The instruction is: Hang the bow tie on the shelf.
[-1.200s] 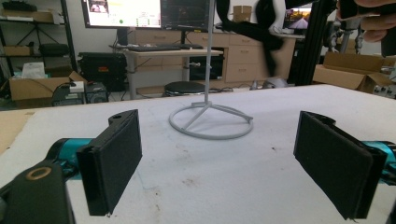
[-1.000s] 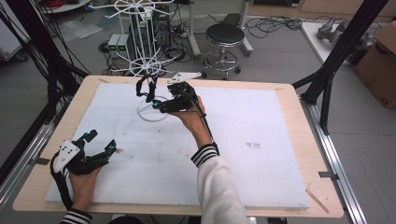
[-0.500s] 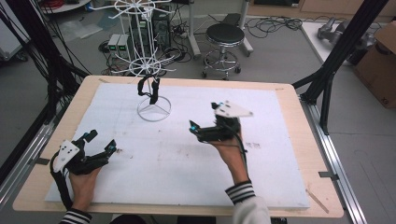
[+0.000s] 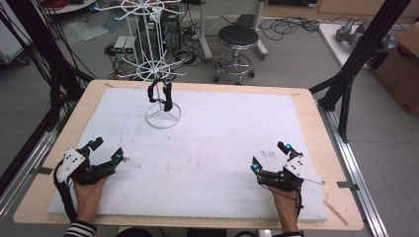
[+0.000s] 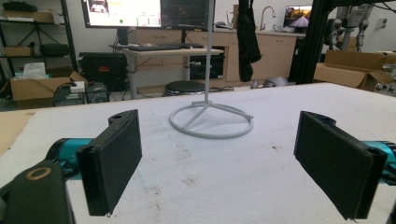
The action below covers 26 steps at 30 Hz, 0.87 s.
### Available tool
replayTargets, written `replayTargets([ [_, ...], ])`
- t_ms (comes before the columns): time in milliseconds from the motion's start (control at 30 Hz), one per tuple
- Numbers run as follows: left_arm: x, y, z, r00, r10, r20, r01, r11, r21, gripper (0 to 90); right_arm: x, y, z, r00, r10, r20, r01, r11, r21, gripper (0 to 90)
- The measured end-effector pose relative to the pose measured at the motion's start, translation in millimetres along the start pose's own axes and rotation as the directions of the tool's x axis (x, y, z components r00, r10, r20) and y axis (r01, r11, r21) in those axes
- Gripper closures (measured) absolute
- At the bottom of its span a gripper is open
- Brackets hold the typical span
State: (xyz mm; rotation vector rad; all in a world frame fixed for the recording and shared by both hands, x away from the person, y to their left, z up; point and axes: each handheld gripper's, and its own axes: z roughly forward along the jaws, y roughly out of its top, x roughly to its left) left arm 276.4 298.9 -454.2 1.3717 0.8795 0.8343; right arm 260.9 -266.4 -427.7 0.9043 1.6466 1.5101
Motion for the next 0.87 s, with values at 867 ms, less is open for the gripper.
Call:
replayTargets([
  [867, -1.6, -0.1, 0.3, 0.9999, 0.010, -0.011, -0.010, 0.9999, 0.004, 15.4, -9.9, -24.7, 8.8, 0.9929, 0.064, 0.100, -0.068, 0.997, 0.033, 0.4],
])
